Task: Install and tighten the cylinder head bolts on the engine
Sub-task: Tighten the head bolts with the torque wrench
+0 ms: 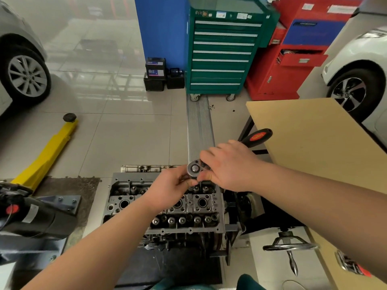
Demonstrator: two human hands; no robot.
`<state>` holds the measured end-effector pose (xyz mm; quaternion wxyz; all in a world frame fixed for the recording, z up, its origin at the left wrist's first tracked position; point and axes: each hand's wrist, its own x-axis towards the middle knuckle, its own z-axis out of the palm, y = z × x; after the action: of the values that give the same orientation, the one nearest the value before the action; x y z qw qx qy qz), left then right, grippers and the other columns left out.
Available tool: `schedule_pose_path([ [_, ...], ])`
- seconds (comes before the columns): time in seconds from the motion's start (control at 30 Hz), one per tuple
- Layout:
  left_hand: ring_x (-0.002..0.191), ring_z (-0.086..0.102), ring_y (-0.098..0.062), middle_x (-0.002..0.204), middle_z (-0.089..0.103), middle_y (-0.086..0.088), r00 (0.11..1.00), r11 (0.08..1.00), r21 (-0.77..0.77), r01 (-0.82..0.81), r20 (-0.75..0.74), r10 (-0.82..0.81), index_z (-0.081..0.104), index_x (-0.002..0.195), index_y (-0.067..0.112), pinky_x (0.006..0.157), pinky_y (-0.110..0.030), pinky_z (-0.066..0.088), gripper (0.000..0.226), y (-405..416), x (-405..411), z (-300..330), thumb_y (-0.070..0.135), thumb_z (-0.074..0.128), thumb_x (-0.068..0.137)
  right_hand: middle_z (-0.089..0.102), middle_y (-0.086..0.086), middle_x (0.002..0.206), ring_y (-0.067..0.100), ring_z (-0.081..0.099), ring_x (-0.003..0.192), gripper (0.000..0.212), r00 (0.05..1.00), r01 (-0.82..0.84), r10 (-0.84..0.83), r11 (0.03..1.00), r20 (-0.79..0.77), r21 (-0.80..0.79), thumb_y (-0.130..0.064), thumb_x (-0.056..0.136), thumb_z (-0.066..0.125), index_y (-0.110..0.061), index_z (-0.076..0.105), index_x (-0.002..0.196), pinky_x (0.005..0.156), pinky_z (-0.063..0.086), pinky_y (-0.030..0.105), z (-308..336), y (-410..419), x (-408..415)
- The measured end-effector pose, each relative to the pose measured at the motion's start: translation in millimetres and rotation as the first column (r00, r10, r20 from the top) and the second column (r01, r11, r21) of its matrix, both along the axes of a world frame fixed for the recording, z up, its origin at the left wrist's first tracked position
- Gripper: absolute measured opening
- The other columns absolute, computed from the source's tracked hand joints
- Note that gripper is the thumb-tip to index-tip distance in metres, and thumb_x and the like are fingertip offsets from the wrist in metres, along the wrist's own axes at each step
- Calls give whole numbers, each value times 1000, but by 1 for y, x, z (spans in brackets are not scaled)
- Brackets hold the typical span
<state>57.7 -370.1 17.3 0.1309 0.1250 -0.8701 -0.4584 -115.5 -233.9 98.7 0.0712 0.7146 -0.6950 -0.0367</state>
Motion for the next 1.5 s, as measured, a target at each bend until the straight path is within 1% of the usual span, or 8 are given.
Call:
schedule_pose_path([
  [0.23,123,65,-17,130,68,5,993,878,478,38,-114,19,55,140,29,100,-26,54,47,13,4,18,23,67,95,61,-5,100,19,57,92,43,981,-97,79,991,175,97,-56,99,34,-22,58,109,82,53,44,4,4,-26],
  [0.37,85,66,-4,91,71,14,913,880,394,-265,-192,361,67,102,37,71,-20,51,19,45,-31,33,50,53,99,63,-3,91,23,62,87,57,989,-80,76,997,123,23,-66,95,34,-19,63,103,69,52,42,-1,2,-31],
  [0.5,57,49,-3,62,57,13,774,685,538,-491,-92,627,65,78,28,53,-16,39,41,68,-60,29,59,46,97,66,-4,94,22,63,86,55,993,-74,80,995,91,-66,-64,98,33,-18,63,108,73,42,38,-9,9,-35],
  [0.77,53,43,-12,52,48,8,664,525,610,-593,2,748,62,61,23,54,-36,42,51,63,-74,28,62,52,92,63,4,79,30,60,67,34,995,-32,46,988,89,-153,-43,98,47,-13,61,91,61,49,42,-11,7,-27],
  [1.03,58,40,-15,59,44,3,823,664,629,-404,-67,564,55,75,-3,54,-33,36,58,53,-53,34,51,63,92,67,0,87,28,64,79,48,987,144,-138,987,77,-67,-57,96,37,-18,65,99,69,49,40,-2,18,7],
  [1.2,69,56,-7,76,60,11,956,767,617,-178,-75,282,66,93,22,59,-16,46,25,37,-30,34,47,61,100,60,-11,97,18,61,94,77,991,79,-94,986,98,145,-82,88,8,-29,59,110,69,43,36,17,8,-12],
  [1.33,123,64,-17,129,68,4,999,761,649,17,-35,8,54,138,35,103,-37,54,48,33,6,5,26,69,94,62,-18,95,11,57,81,72,978,43,-67,991,197,127,-94,83,17,-40,52,116,63,38,33,18,1,-11],
  [1.5,112,65,2,118,72,20,988,940,305,-152,68,138,58,132,43,96,-29,56,41,36,8,-12,15,58,102,55,-19,79,10,55,73,54,956,54,-102,983,275,177,-89,81,36,-43,48,105,58,36,31,16,-18,9],
])
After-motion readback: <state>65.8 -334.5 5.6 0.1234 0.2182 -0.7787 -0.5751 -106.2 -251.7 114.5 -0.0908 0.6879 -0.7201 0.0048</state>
